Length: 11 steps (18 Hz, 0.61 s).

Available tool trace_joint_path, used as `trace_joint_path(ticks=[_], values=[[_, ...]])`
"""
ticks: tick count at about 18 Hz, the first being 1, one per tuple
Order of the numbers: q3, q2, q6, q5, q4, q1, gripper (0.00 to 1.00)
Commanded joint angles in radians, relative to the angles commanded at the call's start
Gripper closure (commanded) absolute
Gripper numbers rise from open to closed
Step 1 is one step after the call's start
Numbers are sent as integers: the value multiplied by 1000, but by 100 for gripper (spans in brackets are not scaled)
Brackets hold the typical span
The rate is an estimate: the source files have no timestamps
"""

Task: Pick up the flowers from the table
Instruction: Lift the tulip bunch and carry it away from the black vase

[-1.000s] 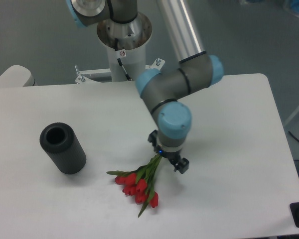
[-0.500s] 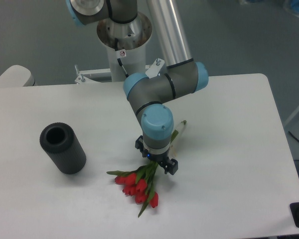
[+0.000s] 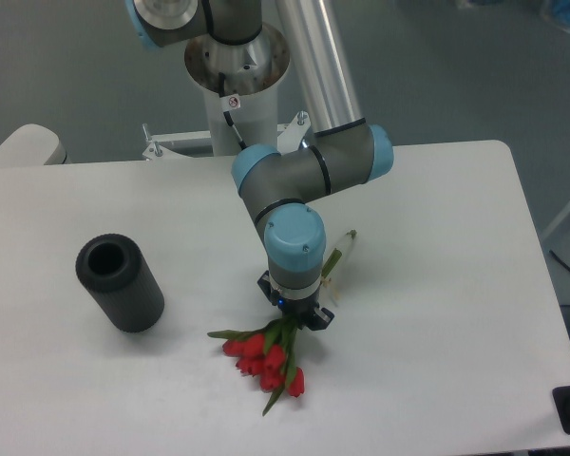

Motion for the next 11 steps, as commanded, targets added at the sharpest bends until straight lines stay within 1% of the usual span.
trace_joint_path(ticks=[2,7,9,11], values=[[21,-5,0,2,-2,2,100],[101,-24,3,5,-15,20,100],[146,-38,3,6,-53,34,100],[187,-48,17,3,-133,51,100]])
